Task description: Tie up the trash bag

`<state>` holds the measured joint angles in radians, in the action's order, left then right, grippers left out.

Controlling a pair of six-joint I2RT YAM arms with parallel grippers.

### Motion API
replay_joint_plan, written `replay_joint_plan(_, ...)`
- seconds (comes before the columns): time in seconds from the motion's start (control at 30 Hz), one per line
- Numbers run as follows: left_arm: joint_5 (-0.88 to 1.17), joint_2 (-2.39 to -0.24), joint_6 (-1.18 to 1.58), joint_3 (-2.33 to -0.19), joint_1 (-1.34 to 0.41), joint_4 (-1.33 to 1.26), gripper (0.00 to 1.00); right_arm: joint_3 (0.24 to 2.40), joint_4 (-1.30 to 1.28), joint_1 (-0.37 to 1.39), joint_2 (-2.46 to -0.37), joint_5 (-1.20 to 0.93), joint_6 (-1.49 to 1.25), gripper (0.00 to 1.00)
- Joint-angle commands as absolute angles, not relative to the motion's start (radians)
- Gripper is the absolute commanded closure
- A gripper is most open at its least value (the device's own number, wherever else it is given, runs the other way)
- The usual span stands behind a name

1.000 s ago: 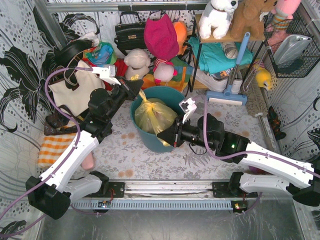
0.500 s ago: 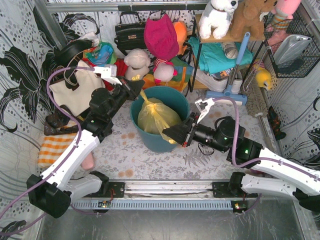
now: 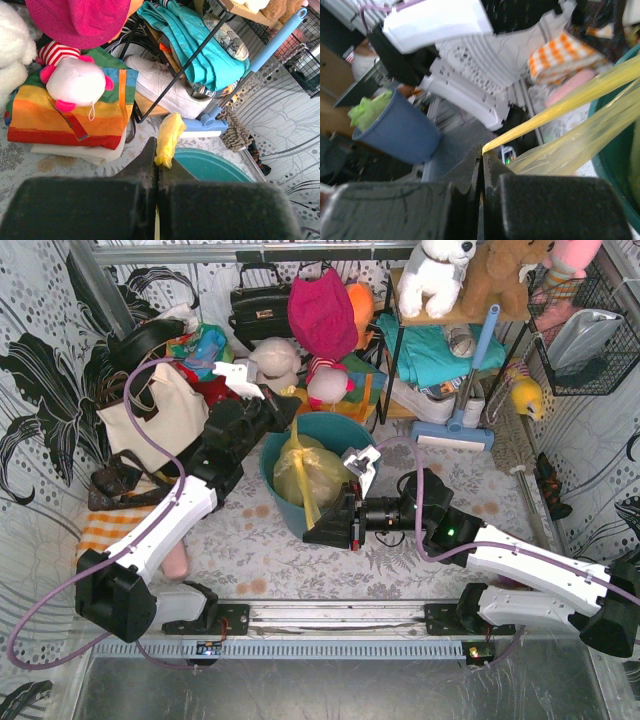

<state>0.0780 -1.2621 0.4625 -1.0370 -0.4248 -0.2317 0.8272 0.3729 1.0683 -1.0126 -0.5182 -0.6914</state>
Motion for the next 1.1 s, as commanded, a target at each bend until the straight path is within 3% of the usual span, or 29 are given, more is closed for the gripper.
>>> replay_joint_plan(0.0, 0.002, -1.305, 0.411, -1.114, -0.415, -0.264, 1.00, 0.818, 0.509, 1.072, -1.021, -0.742, -0.760, 1.00)
replay_joint_plan(0.17, -0.004, -1.376, 0.402, -1.182, -0.393, -0.265, 1.00, 0.851, 0.594, 1.070, -1.044, -0.843, -0.808, 1.00)
replay_joint_plan(0.43, 0.018, -1.514, 0.382, -1.388, -0.382, -0.235, 1.00, 1.042, 0.446, 1.070, -1.033, -0.887, -0.753, 1.00)
replay_joint_plan(0.57, 0.010, -1.584, 0.383, -1.410, -0.373, -0.224, 1.00, 0.986, 0.453, 1.069, -0.999, -0.894, -0.773, 1.00)
replay_joint_plan(0.83, 0.012, -1.700, 0.403, -1.378, -0.314, -0.214, 1.00, 0.673, 0.581, 1.083, -0.915, -0.876, -0.960, 1.00)
replay_joint_plan(1.07, 0.032, -1.730, 0.414, -1.437, -0.272, -0.198, 1.00, 0.783, 0.473, 1.151, -0.909, -0.888, -0.904, 1.00)
